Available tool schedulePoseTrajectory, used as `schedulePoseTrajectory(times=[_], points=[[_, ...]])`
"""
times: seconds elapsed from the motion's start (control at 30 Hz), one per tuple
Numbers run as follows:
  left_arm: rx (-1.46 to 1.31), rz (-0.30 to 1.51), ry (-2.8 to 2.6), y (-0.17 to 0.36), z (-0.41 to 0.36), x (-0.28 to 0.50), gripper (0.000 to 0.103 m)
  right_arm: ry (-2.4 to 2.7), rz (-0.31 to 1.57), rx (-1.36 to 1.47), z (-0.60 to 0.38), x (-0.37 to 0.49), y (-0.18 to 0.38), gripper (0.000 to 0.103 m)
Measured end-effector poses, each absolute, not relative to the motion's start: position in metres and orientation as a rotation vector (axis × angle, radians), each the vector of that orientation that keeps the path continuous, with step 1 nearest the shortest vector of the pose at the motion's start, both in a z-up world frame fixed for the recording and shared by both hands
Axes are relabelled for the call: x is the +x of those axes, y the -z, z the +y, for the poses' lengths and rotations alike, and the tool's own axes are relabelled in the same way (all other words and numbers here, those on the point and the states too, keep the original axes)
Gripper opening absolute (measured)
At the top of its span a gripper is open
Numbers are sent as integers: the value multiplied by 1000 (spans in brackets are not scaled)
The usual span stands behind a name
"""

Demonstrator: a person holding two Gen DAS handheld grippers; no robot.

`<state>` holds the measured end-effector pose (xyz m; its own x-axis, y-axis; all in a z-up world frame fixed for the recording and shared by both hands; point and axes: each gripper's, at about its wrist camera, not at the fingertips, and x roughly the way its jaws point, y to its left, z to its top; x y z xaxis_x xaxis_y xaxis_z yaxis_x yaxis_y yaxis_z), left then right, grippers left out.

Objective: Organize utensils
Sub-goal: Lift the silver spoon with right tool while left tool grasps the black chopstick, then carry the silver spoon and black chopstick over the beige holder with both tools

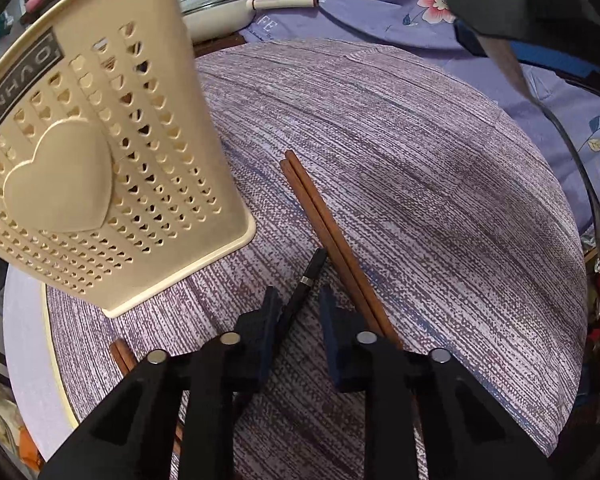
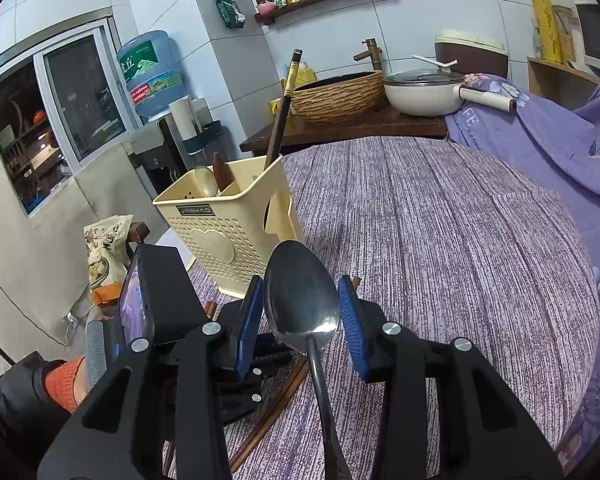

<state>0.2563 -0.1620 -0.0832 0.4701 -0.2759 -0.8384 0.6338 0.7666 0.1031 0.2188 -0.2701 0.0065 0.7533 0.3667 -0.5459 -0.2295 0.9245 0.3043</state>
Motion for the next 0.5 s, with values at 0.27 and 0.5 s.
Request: schedulePoseTrajectory(times=[0.27,0.5], points=[[422,887,567,80,-168,251,7,-301,646,223,-272,225,-1,39],[307,792,546,39,-143,245,7,-300,635,237,-271,226,3,39]])
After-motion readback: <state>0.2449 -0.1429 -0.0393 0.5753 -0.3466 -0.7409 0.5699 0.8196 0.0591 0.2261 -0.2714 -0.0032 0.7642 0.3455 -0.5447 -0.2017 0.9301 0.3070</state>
